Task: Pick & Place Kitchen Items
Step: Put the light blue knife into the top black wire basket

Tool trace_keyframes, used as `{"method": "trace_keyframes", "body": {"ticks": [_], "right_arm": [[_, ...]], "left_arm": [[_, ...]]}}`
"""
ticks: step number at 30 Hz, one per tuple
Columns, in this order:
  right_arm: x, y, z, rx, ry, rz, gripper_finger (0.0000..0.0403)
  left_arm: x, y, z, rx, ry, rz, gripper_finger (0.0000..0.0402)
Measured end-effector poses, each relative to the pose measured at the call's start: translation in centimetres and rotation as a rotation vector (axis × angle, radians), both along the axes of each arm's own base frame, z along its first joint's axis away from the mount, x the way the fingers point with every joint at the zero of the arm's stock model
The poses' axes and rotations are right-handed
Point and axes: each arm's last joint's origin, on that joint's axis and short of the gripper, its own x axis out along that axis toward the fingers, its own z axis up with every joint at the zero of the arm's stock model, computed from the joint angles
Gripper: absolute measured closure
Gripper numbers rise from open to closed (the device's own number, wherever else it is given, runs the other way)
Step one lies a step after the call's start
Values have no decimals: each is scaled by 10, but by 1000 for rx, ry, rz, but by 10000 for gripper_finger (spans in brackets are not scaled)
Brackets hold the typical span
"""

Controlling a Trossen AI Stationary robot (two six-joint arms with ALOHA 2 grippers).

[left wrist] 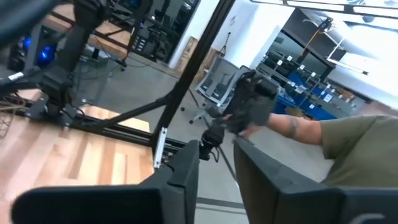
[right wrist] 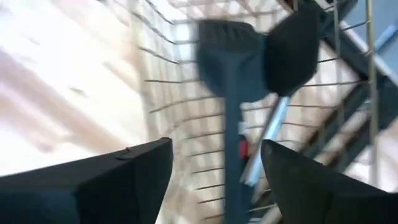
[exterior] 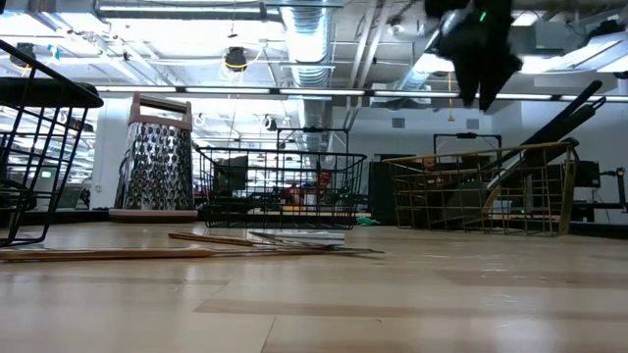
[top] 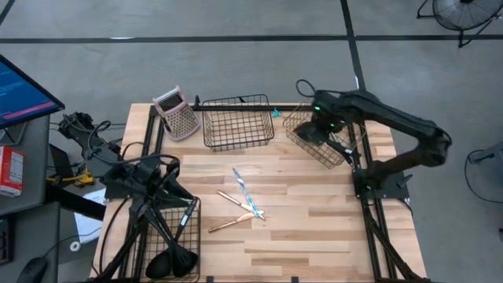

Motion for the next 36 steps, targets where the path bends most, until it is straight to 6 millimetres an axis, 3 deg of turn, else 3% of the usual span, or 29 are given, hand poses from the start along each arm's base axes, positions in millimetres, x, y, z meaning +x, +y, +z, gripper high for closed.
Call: {"method": "trace_keyframes", "body": {"ticks": [8,16,21,28,32,36], "right_arm": [[-25,84,35,65,-274,72,159],[-23,171,28,142,-321,112,159],[0,227,1,134,-307,101,159],[50,297,-63,155,-325,127,159],[78,319,-101,135,-368,139,159],[106,327,-135,17,-470,167,159]], "left_arm": [[2,3,0,8,-2,36,271],[2,4,0,37,-11,60,260],[5,7,0,38,-9,106,261],[6,10,0,38,-8,138,262],[6,10,0,38,-8,147,262],[6,10,0,38,-9,147,259]]}}
